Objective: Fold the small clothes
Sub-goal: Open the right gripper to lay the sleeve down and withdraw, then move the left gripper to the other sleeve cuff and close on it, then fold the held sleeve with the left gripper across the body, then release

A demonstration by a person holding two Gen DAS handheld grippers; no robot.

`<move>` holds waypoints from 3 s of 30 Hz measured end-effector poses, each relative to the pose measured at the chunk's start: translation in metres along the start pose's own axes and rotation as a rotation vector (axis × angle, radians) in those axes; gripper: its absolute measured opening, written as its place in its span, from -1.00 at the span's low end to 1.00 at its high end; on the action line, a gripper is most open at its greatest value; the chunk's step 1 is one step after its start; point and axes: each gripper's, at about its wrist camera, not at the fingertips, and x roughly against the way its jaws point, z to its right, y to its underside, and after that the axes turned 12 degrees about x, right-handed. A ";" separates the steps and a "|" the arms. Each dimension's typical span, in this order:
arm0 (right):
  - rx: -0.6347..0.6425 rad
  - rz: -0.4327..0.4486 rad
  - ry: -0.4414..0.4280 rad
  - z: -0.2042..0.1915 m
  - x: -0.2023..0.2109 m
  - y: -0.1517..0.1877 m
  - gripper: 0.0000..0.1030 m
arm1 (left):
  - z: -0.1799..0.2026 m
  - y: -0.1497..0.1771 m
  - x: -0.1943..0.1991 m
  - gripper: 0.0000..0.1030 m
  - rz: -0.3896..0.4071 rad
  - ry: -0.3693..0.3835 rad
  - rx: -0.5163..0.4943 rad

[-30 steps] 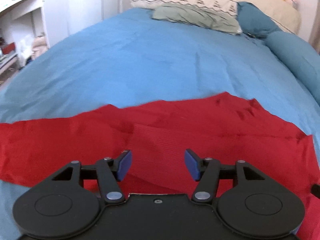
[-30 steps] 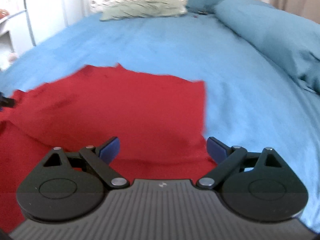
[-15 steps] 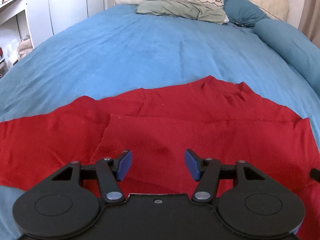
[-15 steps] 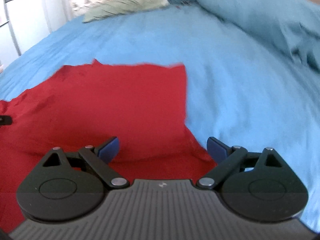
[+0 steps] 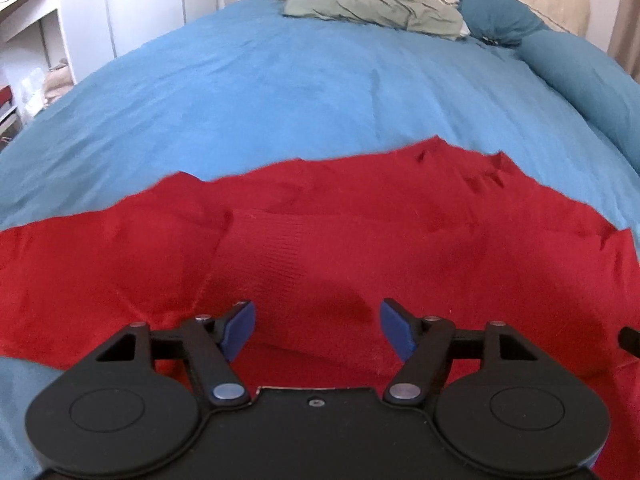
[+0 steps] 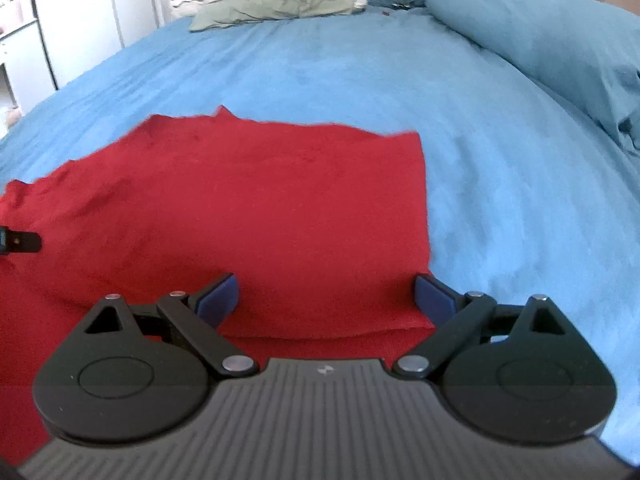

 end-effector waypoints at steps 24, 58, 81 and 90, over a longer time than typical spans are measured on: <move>0.047 -0.071 -0.226 -0.155 0.070 -0.052 1.00 | -0.282 -0.029 0.098 0.82 0.170 -0.287 0.610; -0.074 -0.074 -0.103 -0.109 0.041 -0.040 1.00 | -0.138 -0.083 0.102 -0.90 0.312 0.033 0.020; -0.145 -0.112 -0.087 -0.038 0.058 -0.010 1.00 | 0.022 0.011 0.029 0.51 -0.043 0.153 -0.237; 0.138 -0.085 -0.202 -0.123 0.034 -0.058 1.00 | -0.066 0.000 0.049 0.52 -0.072 0.011 -0.052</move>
